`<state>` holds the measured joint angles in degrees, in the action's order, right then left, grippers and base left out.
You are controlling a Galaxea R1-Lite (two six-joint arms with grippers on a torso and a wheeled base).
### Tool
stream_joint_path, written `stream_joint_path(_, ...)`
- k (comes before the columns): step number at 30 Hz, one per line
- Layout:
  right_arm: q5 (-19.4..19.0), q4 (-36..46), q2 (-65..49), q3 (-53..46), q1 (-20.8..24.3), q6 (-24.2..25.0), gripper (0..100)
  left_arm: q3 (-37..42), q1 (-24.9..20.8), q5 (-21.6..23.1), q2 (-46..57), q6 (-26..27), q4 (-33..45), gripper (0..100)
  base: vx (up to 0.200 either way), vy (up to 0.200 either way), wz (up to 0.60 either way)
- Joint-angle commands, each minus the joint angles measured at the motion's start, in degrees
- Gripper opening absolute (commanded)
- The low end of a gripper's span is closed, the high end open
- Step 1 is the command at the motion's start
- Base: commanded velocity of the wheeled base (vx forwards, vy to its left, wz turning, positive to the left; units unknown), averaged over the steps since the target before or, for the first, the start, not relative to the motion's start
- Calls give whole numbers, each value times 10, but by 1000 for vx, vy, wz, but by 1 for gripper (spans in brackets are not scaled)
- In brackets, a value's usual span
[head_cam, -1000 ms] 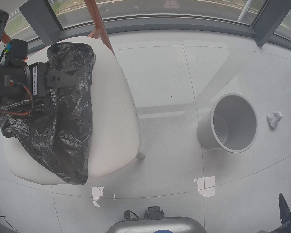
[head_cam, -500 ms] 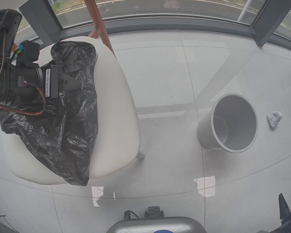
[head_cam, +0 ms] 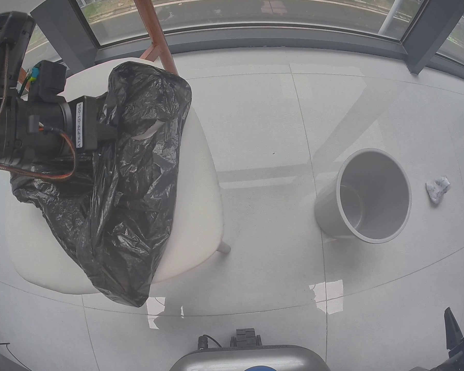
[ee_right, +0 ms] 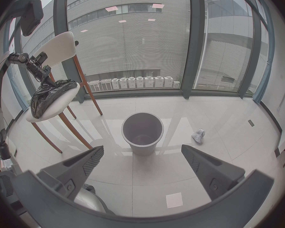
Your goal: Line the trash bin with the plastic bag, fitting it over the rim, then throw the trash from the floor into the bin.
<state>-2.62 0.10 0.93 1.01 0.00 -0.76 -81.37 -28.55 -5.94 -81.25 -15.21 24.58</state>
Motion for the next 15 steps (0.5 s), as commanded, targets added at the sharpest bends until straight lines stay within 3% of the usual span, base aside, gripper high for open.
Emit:
stream_joint_path(1, 0, 0, -9, -10, 1, 1, 100, 2, -1, 23, 7, -15, -30, 0, 0, 0, 0)
stream_joint_path(6, 0, 0, -9, -10, 1, 1, 100, 13, -1, 44, 20, -11, -59, 0, 0, 0, 0)
stream_joint_path(15, 0, 0, -9, -10, 1, 1, 100, 18, -1, 39, 39, -11, -59, 0, 0, 0, 0)
